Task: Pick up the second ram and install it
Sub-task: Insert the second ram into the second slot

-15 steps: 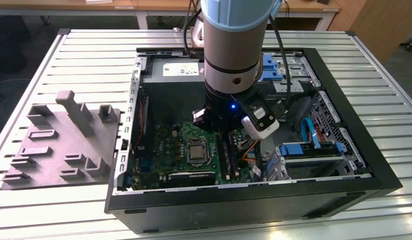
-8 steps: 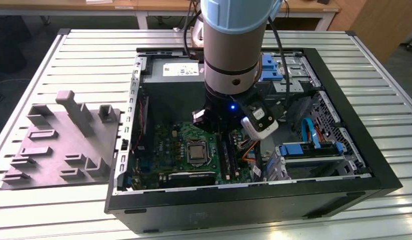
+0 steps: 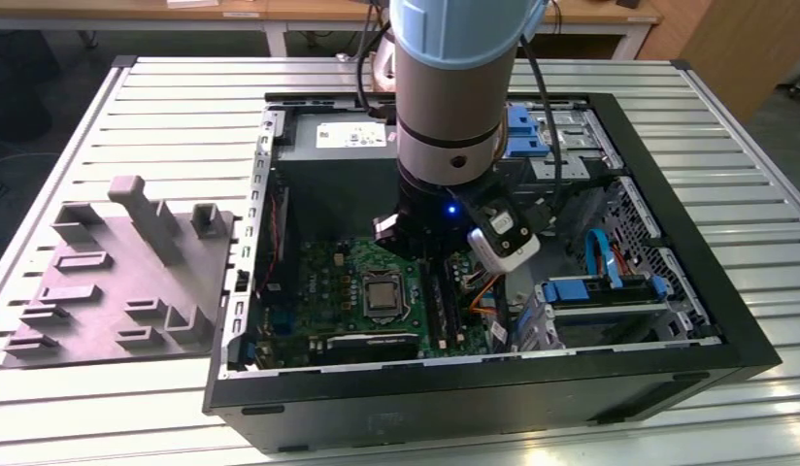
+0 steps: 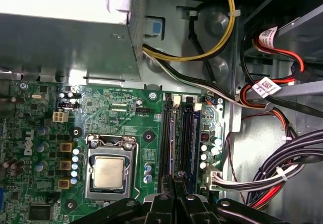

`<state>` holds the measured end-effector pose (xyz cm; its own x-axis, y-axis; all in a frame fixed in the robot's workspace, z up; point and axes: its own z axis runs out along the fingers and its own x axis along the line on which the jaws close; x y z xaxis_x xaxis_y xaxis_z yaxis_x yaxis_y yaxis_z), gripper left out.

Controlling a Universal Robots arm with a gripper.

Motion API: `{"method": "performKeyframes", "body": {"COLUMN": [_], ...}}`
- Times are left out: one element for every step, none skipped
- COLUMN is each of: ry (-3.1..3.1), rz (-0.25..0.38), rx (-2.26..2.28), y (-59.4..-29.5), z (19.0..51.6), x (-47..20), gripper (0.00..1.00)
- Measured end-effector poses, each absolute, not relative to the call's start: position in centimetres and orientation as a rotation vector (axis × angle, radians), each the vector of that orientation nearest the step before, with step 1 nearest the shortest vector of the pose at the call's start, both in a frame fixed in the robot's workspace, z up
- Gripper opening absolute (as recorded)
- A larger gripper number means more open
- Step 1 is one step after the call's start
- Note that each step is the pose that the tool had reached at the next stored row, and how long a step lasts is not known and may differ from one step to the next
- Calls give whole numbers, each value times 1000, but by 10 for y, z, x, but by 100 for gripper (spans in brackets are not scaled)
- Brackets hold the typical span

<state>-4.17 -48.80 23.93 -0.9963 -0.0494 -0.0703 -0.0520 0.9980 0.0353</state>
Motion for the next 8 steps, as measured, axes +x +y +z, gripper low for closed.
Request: {"method": "performKeyframes", "body": {"ry": [3071,3071,3071,3071,3070,3070,3071,3071], "rz": [57,57,57,57,58,57,57,57], "rx": [-78,-78,-78,-78,-78,-78,-78,-78], "y": [-488,-488,-488,-488,-488,-488,-487,-487], "z": [239,239,239,238,238,237,236,236], "x": [-41,-41,-41,-41,-41,-41,-41,-41], "gripper": [12,12,12,12,12,12,12,12]}}
